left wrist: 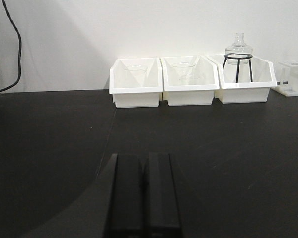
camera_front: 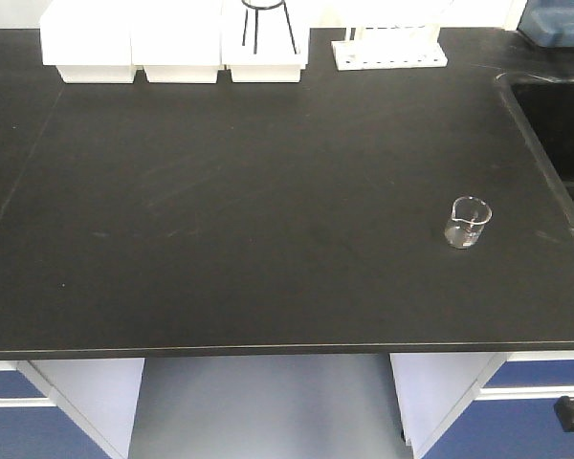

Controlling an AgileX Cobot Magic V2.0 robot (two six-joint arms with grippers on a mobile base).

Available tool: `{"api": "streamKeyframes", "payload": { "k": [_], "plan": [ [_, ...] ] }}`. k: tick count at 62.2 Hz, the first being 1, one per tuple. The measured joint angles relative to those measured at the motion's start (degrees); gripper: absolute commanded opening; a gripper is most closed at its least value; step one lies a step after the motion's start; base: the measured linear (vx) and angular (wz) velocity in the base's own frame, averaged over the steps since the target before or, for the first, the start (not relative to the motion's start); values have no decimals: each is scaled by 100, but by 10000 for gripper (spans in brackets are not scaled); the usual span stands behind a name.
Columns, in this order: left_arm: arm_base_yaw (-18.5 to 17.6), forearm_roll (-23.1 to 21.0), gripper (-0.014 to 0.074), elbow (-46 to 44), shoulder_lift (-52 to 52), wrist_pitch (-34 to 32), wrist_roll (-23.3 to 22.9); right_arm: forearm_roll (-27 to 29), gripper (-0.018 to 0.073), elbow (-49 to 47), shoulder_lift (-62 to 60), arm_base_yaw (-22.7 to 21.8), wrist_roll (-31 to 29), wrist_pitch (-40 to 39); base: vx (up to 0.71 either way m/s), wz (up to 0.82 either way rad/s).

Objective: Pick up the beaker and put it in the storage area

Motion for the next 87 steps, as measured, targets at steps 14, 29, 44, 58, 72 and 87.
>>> {"api": "streamKeyframes", "payload": {
  "k": [14,29,44,58,72,87],
  "plan": [
    [0,0,-6,0,0,0,0,0,-4,0,0,0,-1,0,0,0],
    [0,0,-6,0,0,0,0,0,-4,0,0,0,-1,0,0,0],
    [0,0,-6,0,0,0,0,0,-4,0,0,0,-6,0,0,0],
    [0,0,-6,0,0,0,0,0,-4,0,0,0,-6,0,0,0],
    [0,0,-6,0,0,0,0,182,-4,0,0,0,-9,-317,0,0],
    [0,0,-6,0,0,0,0,555,-2,-399,6,0,90,-749,0,0]
  ]
}}
